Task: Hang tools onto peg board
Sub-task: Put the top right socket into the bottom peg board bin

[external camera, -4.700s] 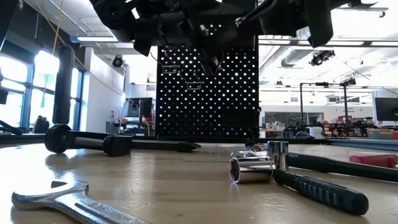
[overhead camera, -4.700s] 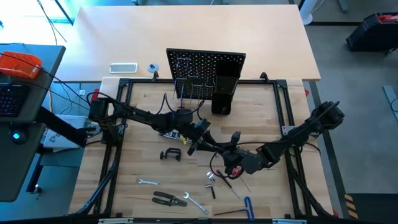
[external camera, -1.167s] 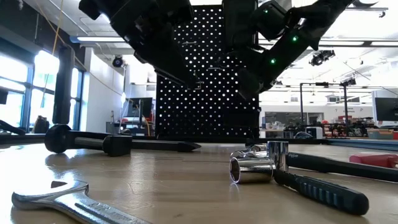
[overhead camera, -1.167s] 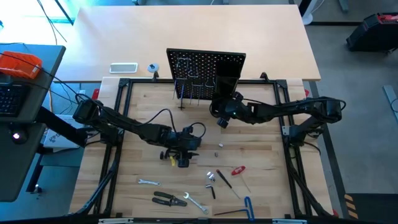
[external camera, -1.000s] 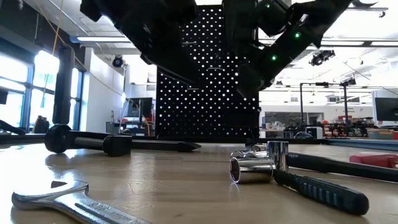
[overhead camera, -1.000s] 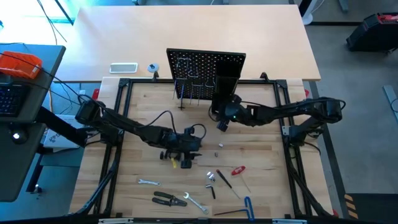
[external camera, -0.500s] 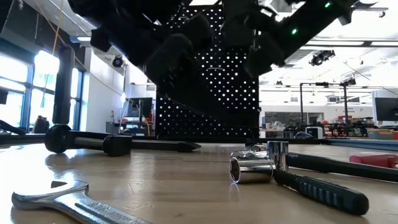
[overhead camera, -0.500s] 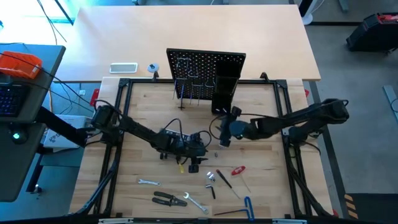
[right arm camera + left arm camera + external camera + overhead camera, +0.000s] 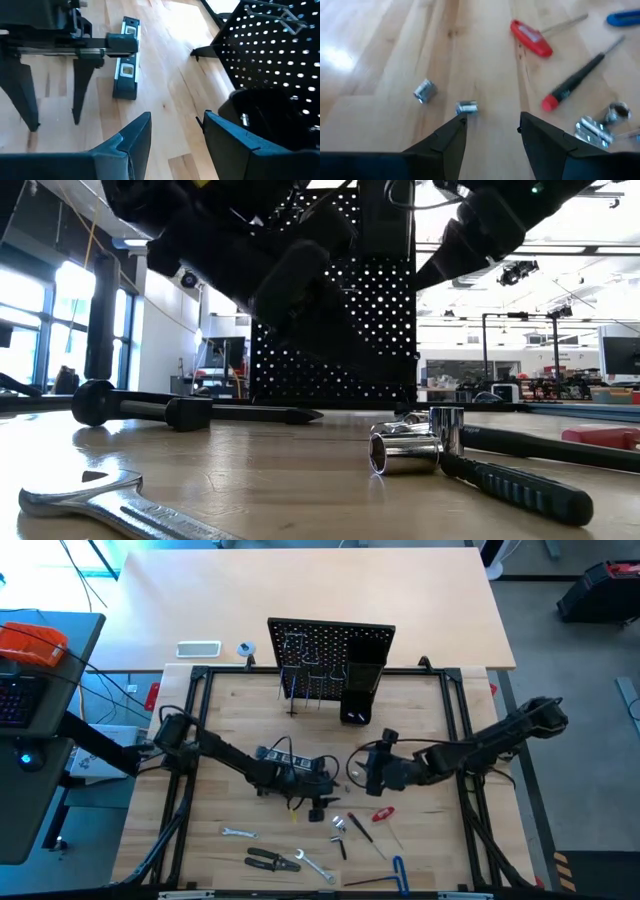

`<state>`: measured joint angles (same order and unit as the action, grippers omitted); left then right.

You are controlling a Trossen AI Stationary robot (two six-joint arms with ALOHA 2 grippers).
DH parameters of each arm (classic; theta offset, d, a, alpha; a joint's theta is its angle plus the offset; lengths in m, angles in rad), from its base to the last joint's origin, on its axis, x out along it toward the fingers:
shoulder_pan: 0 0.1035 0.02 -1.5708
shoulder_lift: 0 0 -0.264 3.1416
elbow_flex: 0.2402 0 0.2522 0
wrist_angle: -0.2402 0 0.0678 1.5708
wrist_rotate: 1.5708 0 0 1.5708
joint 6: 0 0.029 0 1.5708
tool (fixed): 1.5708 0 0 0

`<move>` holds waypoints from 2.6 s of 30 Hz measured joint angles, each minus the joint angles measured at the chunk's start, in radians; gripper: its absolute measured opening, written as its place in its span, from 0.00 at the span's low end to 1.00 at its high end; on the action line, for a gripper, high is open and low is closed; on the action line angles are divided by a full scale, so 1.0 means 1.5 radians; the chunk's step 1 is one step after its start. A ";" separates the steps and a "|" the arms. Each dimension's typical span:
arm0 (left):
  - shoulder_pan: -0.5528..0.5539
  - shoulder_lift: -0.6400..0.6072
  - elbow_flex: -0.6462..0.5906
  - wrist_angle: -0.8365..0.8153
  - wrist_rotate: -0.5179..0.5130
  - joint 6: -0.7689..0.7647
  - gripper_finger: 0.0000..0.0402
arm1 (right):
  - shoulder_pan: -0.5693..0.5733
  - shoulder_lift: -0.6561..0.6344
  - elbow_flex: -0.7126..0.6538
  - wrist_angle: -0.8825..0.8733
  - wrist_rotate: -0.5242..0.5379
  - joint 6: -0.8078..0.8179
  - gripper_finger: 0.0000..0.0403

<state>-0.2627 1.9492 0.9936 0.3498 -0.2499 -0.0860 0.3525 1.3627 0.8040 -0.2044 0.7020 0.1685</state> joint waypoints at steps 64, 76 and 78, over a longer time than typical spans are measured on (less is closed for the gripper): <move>0.065 0.141 0.046 0.109 0.026 -0.015 0.23 | 0.068 0.000 -0.001 -0.056 0.073 0.084 0.43; 0.067 0.118 0.044 0.079 0.077 0.030 0.18 | 0.093 0.000 -0.001 -0.047 0.088 0.053 0.43; 0.068 0.101 0.043 0.065 0.088 0.038 0.18 | 0.105 -0.002 -0.001 -0.045 0.108 0.041 0.43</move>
<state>-0.1605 2.1014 1.0576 0.4465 -0.1184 -0.0293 0.5103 1.3602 0.8028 -0.2715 0.8640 0.2297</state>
